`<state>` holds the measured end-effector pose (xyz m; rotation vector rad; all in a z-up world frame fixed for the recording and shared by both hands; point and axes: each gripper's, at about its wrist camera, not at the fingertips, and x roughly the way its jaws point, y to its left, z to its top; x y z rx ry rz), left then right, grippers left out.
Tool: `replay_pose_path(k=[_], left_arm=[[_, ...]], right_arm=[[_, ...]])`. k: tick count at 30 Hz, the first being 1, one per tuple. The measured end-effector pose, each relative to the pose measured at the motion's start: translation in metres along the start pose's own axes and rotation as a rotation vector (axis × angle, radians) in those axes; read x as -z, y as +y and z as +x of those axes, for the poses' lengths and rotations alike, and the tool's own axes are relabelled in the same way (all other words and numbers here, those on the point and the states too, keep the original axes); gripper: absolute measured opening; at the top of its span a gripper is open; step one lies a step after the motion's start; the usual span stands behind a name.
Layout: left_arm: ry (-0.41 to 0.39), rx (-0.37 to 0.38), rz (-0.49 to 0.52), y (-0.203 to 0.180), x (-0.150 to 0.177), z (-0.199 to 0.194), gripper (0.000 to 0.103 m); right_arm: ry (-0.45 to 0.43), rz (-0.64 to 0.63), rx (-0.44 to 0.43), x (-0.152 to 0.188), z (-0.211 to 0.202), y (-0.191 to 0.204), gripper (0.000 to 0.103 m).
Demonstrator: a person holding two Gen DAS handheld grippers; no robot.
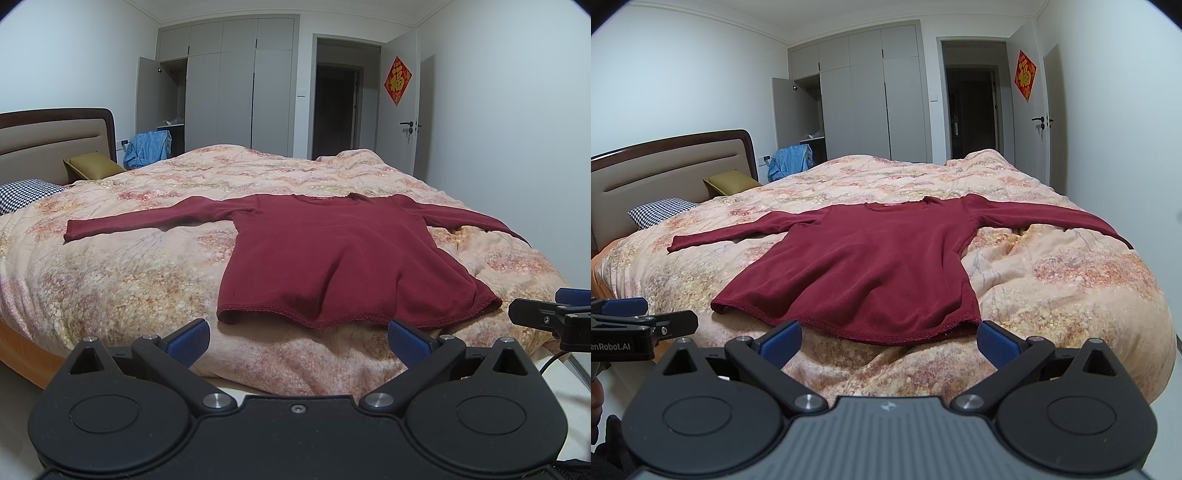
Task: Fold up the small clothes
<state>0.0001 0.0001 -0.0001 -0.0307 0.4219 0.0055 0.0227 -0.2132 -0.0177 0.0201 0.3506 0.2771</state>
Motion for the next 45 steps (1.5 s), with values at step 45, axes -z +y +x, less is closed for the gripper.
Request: replay_pose_path(k=[45], left_arm=[[0.002, -0.001, 0.002, -0.0001, 0.0000, 0.0002, 0.102]], right_arm=[[0.008, -0.008, -0.002, 0.0002, 0.0017, 0.0008, 0.103]])
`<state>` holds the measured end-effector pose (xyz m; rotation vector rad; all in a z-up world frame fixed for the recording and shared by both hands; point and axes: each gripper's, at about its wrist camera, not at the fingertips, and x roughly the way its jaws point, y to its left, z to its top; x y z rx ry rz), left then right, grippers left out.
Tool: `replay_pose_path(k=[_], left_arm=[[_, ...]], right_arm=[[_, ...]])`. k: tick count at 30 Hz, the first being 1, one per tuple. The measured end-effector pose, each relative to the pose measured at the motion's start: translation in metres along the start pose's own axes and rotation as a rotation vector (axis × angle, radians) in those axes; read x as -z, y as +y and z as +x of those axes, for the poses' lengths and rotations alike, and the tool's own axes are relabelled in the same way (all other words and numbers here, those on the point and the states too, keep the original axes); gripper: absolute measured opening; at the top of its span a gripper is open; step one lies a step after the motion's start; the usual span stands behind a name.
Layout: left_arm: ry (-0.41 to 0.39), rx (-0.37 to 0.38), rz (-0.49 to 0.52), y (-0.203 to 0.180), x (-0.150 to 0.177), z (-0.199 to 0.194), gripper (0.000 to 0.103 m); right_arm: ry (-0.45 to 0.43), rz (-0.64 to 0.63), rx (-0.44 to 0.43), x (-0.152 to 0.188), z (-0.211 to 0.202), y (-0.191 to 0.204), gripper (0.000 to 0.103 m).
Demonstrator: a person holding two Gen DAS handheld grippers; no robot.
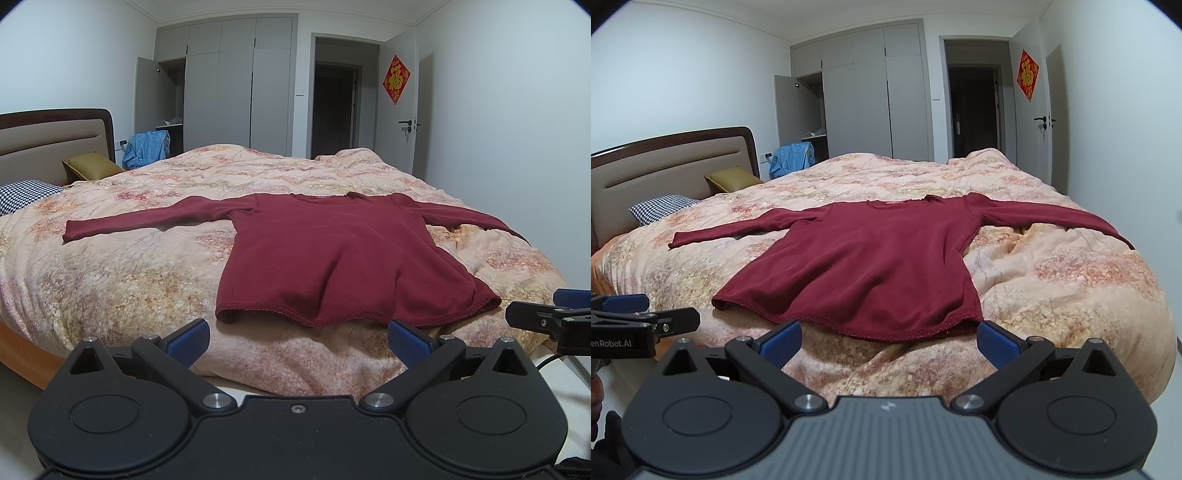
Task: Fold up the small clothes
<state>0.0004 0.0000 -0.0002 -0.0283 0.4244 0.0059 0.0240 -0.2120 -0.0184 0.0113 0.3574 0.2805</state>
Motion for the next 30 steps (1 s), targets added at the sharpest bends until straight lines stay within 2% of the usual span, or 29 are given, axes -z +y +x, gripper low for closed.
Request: replay_pose_path(k=[12, 19, 26, 30], left_arm=[[0.006, 0.000, 0.000, 0.000, 0.004, 0.000, 0.102], [0.093, -0.011, 0.003, -0.002, 0.010, 0.013, 0.102], [0.130, 0.007, -0.001, 0.004, 0.003, 0.023, 0.102], [0.135, 0.004, 0.024, -0.001, -0.013, 0.035, 0.102]], right_arm=[[0.007, -0.005, -0.003, 0.000, 0.000, 0.000, 0.103], [0.011, 0.004, -0.020, 0.000, 0.001, -0.002, 0.103], [0.054, 0.022, -0.062, -0.006, 0.010, -0.007, 0.103], [0.072, -0.005, -0.087, -0.018, 0.023, -0.006, 0.103]])
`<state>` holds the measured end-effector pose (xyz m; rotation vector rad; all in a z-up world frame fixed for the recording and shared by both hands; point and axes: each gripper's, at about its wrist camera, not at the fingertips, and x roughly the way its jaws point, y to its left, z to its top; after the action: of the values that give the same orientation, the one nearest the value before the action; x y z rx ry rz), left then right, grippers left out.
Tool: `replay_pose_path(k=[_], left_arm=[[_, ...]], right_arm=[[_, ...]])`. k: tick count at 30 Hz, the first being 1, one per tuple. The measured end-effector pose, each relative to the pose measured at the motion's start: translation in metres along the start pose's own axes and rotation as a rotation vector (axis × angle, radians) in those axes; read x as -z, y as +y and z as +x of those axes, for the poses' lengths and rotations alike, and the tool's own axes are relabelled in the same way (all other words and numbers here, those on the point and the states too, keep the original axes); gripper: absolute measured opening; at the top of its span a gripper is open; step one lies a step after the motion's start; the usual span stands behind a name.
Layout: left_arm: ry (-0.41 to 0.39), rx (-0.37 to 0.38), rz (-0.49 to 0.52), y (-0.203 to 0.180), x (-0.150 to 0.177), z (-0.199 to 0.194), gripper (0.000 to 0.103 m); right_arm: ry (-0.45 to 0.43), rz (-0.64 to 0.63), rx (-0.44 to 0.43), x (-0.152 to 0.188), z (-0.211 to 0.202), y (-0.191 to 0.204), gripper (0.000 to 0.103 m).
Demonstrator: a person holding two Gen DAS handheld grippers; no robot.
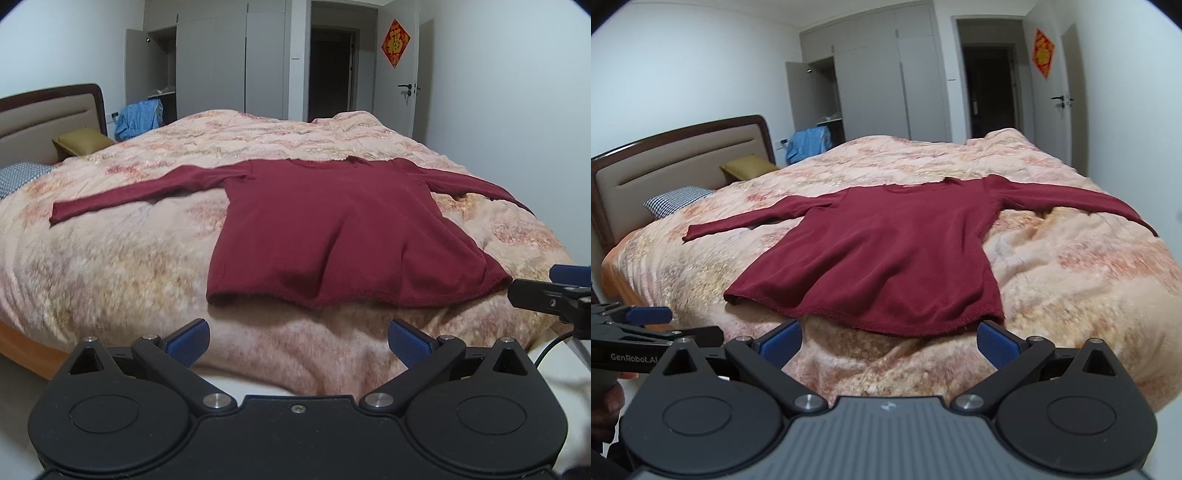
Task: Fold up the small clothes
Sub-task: 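Move the right tool to a red sweater sleeve and grasp its cuff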
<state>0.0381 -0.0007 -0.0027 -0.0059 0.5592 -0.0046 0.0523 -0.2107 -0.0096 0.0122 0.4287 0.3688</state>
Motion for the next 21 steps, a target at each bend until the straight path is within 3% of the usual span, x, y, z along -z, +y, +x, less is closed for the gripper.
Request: replay_pose_path(k=[11, 21], left_arm=[[-0.006, -0.041, -0.027, 0.004, -0.064, 0.050, 0.102], [-0.010, -0.077, -0.017, -0.009, -0.124, 0.128, 0.102]], right_arm=[[0.030, -0.033, 0.052, -0.041, 0.050, -0.016, 0.103], [0.083, 0.019, 0.174, -0.078, 0.117, -0.071, 0.103]])
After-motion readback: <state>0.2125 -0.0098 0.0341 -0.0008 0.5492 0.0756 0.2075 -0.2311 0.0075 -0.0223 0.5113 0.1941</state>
